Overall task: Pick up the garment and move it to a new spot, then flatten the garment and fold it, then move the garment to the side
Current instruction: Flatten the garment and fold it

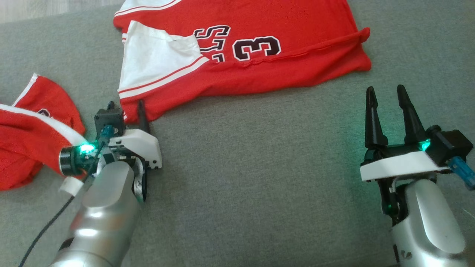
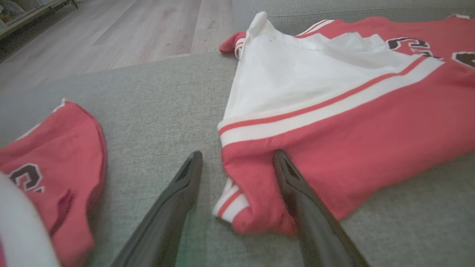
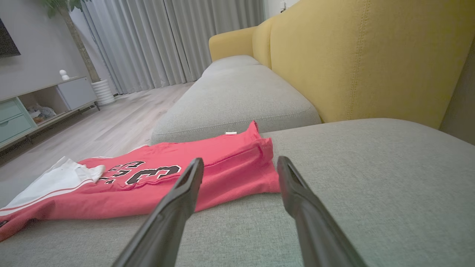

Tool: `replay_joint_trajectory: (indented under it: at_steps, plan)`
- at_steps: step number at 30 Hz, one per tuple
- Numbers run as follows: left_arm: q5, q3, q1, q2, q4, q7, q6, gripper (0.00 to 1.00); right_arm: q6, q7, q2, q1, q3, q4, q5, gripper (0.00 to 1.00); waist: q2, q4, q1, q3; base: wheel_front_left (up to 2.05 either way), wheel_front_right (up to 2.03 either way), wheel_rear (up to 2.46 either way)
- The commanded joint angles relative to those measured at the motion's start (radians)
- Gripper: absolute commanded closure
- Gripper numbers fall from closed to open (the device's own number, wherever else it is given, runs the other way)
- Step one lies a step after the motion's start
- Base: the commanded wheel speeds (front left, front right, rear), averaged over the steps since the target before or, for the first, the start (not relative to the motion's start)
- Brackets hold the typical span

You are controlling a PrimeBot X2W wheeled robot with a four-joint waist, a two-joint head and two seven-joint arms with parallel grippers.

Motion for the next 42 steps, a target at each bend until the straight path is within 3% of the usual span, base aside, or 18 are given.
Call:
replay_joint_trajectory:
  at_steps: [1,2,8,14,23,32,33,34,35,42]
  plan:
    - [-0.014,0.024,-0.015,0.025,0.020,0.010,-0.016,0.94,-0.001,-0.005,0.005,-0.034,0.024,-0.020,0.003,0.00,0.0000,-0.005,0.0000,-0.002,0.00,0.00,0.00]
    - [-0.016,0.023,-0.020,0.024,0.026,0.002,-0.022,1.00,-0.001,-0.005,0.005,-0.036,0.023,-0.012,-0.004,0.00,0.0000,-0.006,0.0000,-0.004,0.00,0.00,0.00]
    - [-0.025,0.027,-0.046,0.015,-0.006,-0.078,-0.044,1.00,-0.001,0.006,0.001,-0.068,-0.013,0.049,-0.061,0.00,0.0000,0.011,0.0000,-0.013,0.00,0.00,0.00]
    - [-0.004,0.019,-0.060,-0.002,-0.154,-0.110,-0.065,1.00,-0.001,0.138,-0.017,-0.173,-0.104,0.152,-0.155,0.00,0.0000,0.060,0.0000,-0.005,0.00,0.00,0.00]
    - [0.068,-0.012,-0.018,-0.014,-0.407,-0.111,-0.090,1.00,-0.001,0.291,-0.030,-0.388,-0.282,0.383,-0.238,0.00,0.0000,0.133,0.0000,0.040,0.00,0.00,0.00]
    - [0.084,-0.035,0.003,-0.025,-0.452,-0.112,-0.105,1.00,-0.001,0.348,-0.048,-0.516,-0.349,0.630,-0.330,0.00,0.0000,0.160,0.0000,0.074,0.00,0.00,0.00]
    - [0.086,-0.036,0.003,-0.025,-0.451,-0.112,-0.105,1.00,-0.001,0.353,-0.052,-0.524,-0.339,0.654,-0.340,0.21,0.0000,0.159,0.0000,0.075,0.00,0.00,0.00]
    - [0.088,-0.036,0.004,-0.025,-0.449,-0.112,-0.104,1.00,-0.001,0.355,-0.060,-0.531,-0.324,0.674,-0.353,0.81,0.0000,0.157,0.0000,0.076,0.00,0.00,0.00]
    - [0.090,-0.035,0.005,-0.024,-0.445,-0.112,-0.102,1.00,-0.001,0.351,-0.067,-0.538,-0.312,0.689,-0.364,1.00,0.0000,0.154,0.0000,0.077,0.00,0.00,0.00]
    - [0.101,-0.037,0.021,-0.008,-0.380,-0.112,-0.099,1.00,-0.001,0.289,-0.126,-0.559,-0.246,0.758,-0.394,1.00,0.0000,0.128,0.0000,0.036,0.00,0.00,0.00]
